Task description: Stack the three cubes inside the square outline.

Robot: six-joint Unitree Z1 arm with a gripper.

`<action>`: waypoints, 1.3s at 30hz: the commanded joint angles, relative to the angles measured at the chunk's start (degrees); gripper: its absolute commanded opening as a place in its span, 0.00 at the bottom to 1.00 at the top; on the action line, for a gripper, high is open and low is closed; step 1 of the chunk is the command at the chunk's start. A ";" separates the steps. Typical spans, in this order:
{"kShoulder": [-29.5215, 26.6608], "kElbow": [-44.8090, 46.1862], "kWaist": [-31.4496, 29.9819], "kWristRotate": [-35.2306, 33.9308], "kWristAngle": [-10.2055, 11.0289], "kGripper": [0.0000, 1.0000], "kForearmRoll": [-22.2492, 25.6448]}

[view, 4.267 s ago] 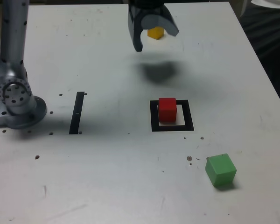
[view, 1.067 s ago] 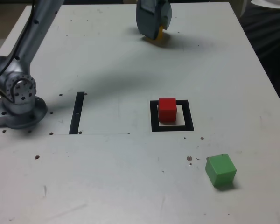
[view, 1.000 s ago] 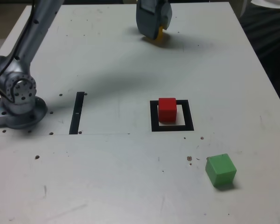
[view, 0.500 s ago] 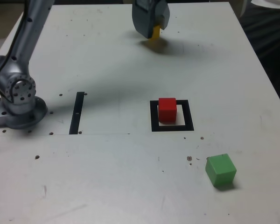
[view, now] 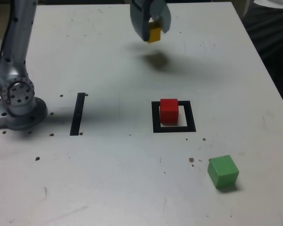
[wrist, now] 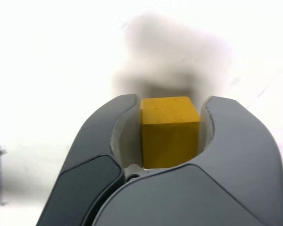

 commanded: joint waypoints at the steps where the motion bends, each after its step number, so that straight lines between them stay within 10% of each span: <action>1: -3.55 2.30 -2.04 0.39 -0.19 0.36 -0.09; 15: -14.08 13.68 -15.82 -1.69 -1.14 0.36 -1.97; 39: -14.22 15.70 -35.83 -7.62 -1.47 0.36 -3.48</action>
